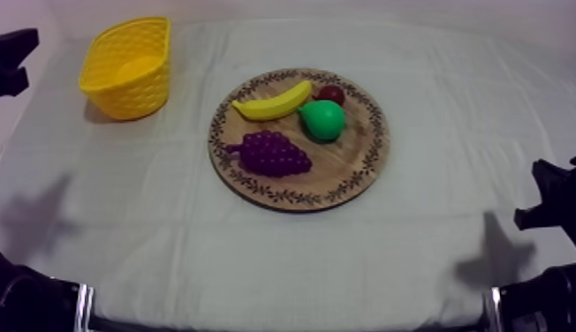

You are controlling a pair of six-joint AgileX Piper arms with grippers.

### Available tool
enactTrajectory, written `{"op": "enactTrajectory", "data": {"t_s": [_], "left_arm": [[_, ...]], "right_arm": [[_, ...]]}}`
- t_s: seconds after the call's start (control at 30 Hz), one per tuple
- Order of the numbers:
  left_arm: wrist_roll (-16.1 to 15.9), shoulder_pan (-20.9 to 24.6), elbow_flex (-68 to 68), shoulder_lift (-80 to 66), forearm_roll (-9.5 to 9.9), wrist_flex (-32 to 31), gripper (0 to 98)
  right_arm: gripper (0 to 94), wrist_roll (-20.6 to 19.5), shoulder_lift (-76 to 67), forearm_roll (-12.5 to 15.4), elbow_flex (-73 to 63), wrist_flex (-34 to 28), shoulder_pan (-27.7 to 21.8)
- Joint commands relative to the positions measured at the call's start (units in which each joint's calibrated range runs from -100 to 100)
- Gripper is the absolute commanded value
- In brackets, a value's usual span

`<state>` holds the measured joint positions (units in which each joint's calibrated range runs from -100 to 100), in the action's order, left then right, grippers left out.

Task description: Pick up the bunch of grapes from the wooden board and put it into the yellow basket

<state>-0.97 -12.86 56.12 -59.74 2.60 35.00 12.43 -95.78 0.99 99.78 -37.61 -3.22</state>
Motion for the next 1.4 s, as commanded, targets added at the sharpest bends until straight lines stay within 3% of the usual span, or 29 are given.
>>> {"op": "enactTrajectory", "data": {"t_s": [0.0,0.37,1.37], "left_arm": [[-0.5,-1.7,-4.6,3.6,0.31,3.0,0.0],[-1.6,-7.0,-17.1,14.5,0.84,11.1,0.0],[-2.8,-14.9,-37.4,37.8,0.67,15.7,0.0]], "right_arm": [[0.3,0.0,0.0,0.0,0.0,0.0,0.0],[0.3,0.0,0.0,0.0,0.0,0.0,0.0],[0.3,0.0,0.0,0.0,0.0,0.0,0.0]]}}
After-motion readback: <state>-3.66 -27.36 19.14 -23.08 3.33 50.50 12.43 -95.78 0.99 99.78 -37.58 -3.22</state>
